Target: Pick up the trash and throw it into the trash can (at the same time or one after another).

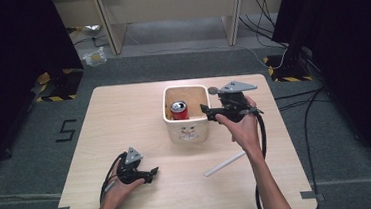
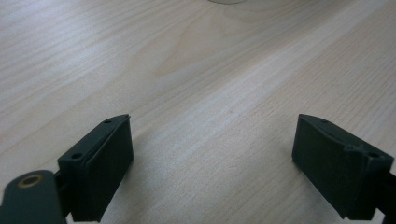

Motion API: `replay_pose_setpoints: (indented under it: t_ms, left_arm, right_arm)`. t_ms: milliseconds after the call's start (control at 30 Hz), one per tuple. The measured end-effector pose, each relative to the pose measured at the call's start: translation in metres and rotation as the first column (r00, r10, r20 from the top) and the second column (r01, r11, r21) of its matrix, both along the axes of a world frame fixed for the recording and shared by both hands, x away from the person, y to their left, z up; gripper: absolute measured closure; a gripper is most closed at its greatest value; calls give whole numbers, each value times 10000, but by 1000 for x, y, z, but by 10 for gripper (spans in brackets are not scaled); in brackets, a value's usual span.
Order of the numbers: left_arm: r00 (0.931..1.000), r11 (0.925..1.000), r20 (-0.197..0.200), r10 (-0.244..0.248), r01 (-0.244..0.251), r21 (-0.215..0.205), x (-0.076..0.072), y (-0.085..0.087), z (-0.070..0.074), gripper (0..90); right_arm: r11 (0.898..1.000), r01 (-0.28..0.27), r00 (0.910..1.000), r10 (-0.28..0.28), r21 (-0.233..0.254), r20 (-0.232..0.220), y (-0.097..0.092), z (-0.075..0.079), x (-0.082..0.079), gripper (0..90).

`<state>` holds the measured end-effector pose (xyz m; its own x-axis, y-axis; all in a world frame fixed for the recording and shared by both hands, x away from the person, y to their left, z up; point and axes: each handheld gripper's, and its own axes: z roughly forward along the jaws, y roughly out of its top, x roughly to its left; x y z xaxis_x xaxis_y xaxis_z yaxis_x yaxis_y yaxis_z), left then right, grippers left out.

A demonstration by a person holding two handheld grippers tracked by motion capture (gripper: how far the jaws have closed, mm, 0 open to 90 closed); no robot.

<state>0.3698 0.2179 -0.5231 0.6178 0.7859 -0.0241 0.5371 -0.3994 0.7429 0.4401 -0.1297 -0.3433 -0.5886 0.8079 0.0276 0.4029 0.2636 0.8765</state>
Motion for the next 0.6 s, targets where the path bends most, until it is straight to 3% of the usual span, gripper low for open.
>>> replay_pose_setpoints:
  t_ms: [333, 600]
  left_arm:
    - [10000, 10000, 8, -1, 1, 9, 0, 0, 0, 116]
    - [10000, 10000, 11, 4, -4, 3, 0, 0, 0, 117]
  right_arm:
    - [9991, 429, 9988, -427, 48, -256, -25, -17, -13, 233]
    - [9960, 803, 9956, -820, -383, -450, -35, -36, -23, 227]
